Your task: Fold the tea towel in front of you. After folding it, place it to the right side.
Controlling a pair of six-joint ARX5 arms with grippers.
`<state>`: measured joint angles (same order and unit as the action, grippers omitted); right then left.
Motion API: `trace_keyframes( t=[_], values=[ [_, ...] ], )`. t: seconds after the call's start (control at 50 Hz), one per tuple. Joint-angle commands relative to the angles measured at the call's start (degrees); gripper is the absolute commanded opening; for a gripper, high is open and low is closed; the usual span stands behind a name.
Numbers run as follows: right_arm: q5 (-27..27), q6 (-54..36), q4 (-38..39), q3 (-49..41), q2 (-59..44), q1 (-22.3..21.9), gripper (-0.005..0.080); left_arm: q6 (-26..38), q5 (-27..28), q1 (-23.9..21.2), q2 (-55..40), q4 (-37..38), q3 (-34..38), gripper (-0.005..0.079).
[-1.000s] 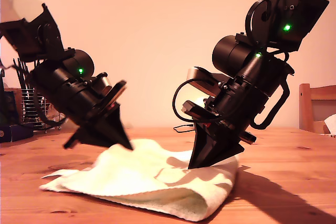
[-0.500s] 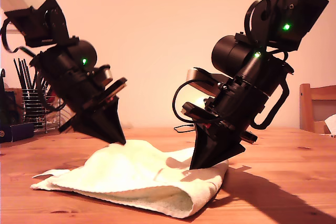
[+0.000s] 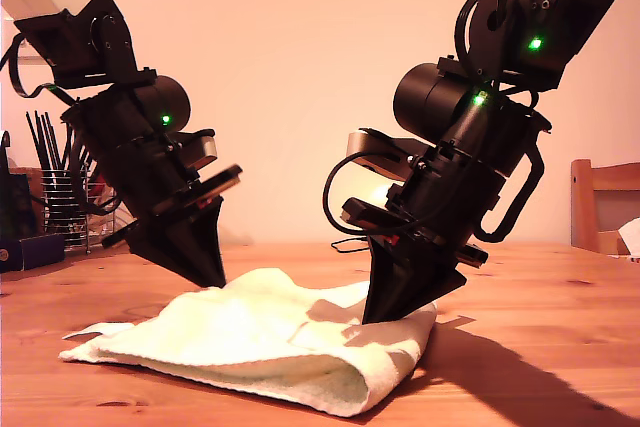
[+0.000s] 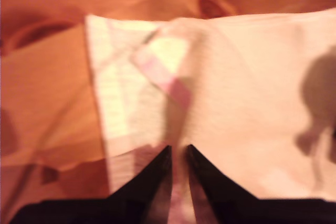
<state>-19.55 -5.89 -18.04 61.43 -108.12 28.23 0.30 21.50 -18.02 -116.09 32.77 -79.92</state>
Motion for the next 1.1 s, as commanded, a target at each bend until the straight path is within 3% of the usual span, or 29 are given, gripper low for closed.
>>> trace_keyframes(
  t=[0.0,0.14,0.32,0.7,1.08],
  values=[
    [1.1,-0.2,-1.8,-2.2,-1.8,0.2,-0.0013,0.7,-0.6,0.0,-0.6,-0.3,0.5,0.0080],
    [1.1,-0.2,-1.4,-2.2,-1.8,0.2,-0.0013,0.5,2.9,-0.2,-0.6,-0.9,0.5,0.0084],
    [1.1,-0.2,-1.3,-2.2,-1.8,0.3,-0.0013,-0.3,7.8,-1.4,-0.6,-1.2,0.5,0.0259],
    [1.0,-0.2,-0.5,-2.2,-1.8,0.3,-0.0013,-1.5,9.8,-3.8,-2.0,-1.8,0.5,0.0262],
    [0.4,-0.2,0.4,-2.2,-1.8,0.3,-0.0013,-1.8,6.0,-7.9,-4.3,-2.1,0.5,0.0290]
  ],
)
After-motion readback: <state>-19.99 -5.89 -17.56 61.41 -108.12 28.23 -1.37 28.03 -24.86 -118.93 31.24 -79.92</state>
